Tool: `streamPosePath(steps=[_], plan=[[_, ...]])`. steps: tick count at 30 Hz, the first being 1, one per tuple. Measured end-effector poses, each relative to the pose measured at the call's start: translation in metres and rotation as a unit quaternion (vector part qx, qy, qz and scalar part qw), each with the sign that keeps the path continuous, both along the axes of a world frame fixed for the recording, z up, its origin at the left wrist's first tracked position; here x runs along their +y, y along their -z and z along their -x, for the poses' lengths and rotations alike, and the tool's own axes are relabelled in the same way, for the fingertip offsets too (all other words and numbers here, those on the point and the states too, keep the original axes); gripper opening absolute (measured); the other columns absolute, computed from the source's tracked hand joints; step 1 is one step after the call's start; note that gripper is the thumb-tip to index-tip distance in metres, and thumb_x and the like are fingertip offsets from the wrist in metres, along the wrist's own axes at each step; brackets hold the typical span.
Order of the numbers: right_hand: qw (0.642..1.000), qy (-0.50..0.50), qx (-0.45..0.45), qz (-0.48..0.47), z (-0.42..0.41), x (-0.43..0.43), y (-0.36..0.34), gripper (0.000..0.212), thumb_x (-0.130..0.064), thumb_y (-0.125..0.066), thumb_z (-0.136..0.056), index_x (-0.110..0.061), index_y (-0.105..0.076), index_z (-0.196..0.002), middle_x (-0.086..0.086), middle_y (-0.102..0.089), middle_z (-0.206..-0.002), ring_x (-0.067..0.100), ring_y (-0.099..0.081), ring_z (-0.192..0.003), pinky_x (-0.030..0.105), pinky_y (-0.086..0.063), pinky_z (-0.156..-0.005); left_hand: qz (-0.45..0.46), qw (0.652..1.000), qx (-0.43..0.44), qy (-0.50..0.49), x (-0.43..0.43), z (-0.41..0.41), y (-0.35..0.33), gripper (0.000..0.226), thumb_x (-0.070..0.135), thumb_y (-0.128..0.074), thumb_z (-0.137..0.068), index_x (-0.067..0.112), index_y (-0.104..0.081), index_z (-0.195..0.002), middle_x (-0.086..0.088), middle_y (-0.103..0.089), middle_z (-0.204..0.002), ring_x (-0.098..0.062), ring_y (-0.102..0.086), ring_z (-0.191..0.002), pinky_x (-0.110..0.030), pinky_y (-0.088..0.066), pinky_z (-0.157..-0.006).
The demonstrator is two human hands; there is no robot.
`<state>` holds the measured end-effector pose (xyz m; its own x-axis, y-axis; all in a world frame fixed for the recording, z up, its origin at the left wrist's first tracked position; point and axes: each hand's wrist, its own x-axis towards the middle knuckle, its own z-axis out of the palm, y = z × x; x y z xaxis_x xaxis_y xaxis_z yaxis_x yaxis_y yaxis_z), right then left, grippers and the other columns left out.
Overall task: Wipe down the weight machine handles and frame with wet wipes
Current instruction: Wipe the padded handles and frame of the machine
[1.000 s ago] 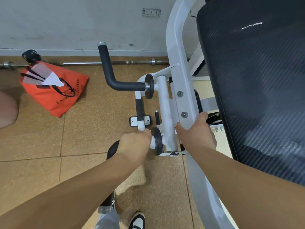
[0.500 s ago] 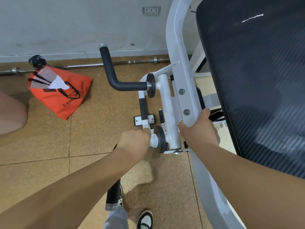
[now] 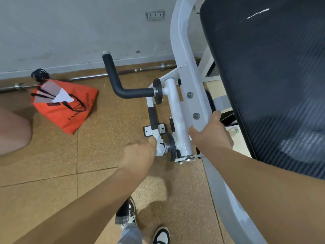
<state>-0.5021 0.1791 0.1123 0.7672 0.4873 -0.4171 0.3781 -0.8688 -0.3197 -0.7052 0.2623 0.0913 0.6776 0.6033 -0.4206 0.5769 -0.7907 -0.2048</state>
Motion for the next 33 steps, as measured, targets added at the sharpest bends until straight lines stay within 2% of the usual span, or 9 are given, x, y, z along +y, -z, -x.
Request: streamPosePath(steps=[3,7,11,14,16,19,24,28,33], plan=[[1.000,0.002,0.000,-0.005,-0.001,-0.001,0.002,0.062,-0.050,-0.068,-0.094,-0.020,-0.028,-0.130,0.003,-0.063,-0.093,0.025,-0.065,-0.079,0.039,-0.051,-0.066,0.255,0.958,0.036,-0.124,0.032,-0.023,0.001,0.007,0.019,-0.061,-0.084,0.014,-0.060,-0.089,0.000,-0.060,-0.077,-0.017,-0.057,-0.067,-0.027,-0.044,-0.058],[1.000,-0.004,-0.011,-0.001,0.000,0.000,0.003,0.065,-0.051,-0.067,-0.093,-0.019,-0.028,-0.133,0.005,-0.064,-0.093,0.026,-0.066,-0.078,0.038,-0.049,-0.064,0.504,0.835,0.082,-0.204,0.061,-0.029,-0.006,0.036,0.046,-0.082,-0.078,0.016,-0.064,-0.071,-0.001,-0.063,-0.074,-0.013,-0.056,-0.071,-0.027,-0.041,-0.071],[1.000,0.001,-0.010,0.011,-0.002,0.000,0.006,0.068,-0.051,-0.068,-0.093,-0.019,-0.026,-0.137,0.005,-0.065,-0.096,0.027,-0.067,-0.081,0.038,-0.051,-0.065,0.263,0.954,-0.001,-0.145,0.033,-0.016,0.000,0.010,0.024,-0.066,-0.086,0.017,-0.062,-0.090,0.001,-0.059,-0.077,-0.017,-0.060,-0.073,-0.027,-0.043,-0.059],[1.000,0.001,-0.011,0.010,0.000,0.001,0.004,0.068,-0.052,-0.068,-0.093,-0.019,-0.027,-0.137,0.005,-0.064,-0.093,0.026,-0.066,-0.078,0.039,-0.053,-0.065,0.018,0.997,-0.020,-0.073,-0.009,0.012,-0.004,0.041,0.005,-0.061,-0.088,0.016,-0.046,-0.124,-0.007,-0.059,-0.112,-0.027,-0.061,-0.102,-0.035,-0.054,-0.078],[1.000,0.003,-0.016,0.009,0.000,0.000,0.004,0.068,-0.051,-0.068,-0.094,-0.019,-0.026,-0.137,0.004,-0.063,-0.091,0.025,-0.066,-0.077,0.038,-0.051,-0.063,0.016,0.996,-0.023,-0.081,-0.013,0.014,-0.007,0.046,0.006,-0.064,-0.088,0.017,-0.042,-0.127,-0.007,-0.056,-0.120,-0.029,-0.058,-0.111,-0.037,-0.054,-0.086],[1.000,0.000,-0.018,0.002,0.000,-0.001,0.005,0.068,-0.050,-0.067,-0.093,-0.018,-0.026,-0.138,0.003,-0.062,-0.090,0.023,-0.064,-0.074,0.033,-0.045,-0.058,0.122,0.984,-0.001,-0.126,0.016,-0.003,-0.006,0.021,0.015,-0.064,-0.084,0.018,-0.055,-0.103,-0.001,-0.065,-0.092,-0.020,-0.063,-0.081,-0.030,-0.055,-0.064],[0.999,-0.005,-0.019,-0.026,0.002,-0.003,0.000,0.056,-0.044,-0.069,-0.093,-0.018,-0.031,-0.126,0.000,-0.063,-0.086,0.020,-0.064,-0.070,0.032,-0.044,-0.055,0.426,0.877,0.015,-0.219,0.052,-0.016,-0.011,0.039,0.045,-0.082,-0.075,0.010,-0.075,-0.092,0.003,-0.066,-0.076,-0.016,-0.060,-0.068,-0.027,-0.046,-0.066],[0.999,-0.009,-0.025,-0.043,0.009,-0.005,-0.006,0.055,-0.045,-0.070,-0.092,-0.019,-0.031,-0.121,0.003,-0.064,-0.091,0.023,-0.065,-0.073,0.036,-0.053,-0.060,0.163,0.975,-0.042,-0.144,0.017,0.002,-0.010,0.024,0.024,-0.066,-0.086,0.018,-0.055,-0.107,0.002,-0.062,-0.089,-0.018,-0.060,-0.076,-0.030,-0.046,-0.061],[0.996,0.018,0.039,-0.075,0.017,-0.018,-0.026,0.073,-0.064,-0.072,-0.084,-0.024,-0.031,-0.128,0.002,-0.062,-0.111,0.024,-0.065,-0.088,0.043,-0.058,-0.077,0.012,0.989,-0.111,-0.092,-0.037,0.046,-0.010,0.078,0.036,-0.065,-0.089,0.014,-0.021,-0.150,-0.006,-0.040,-0.132,-0.024,-0.045,-0.117,-0.031,-0.048,-0.080]])
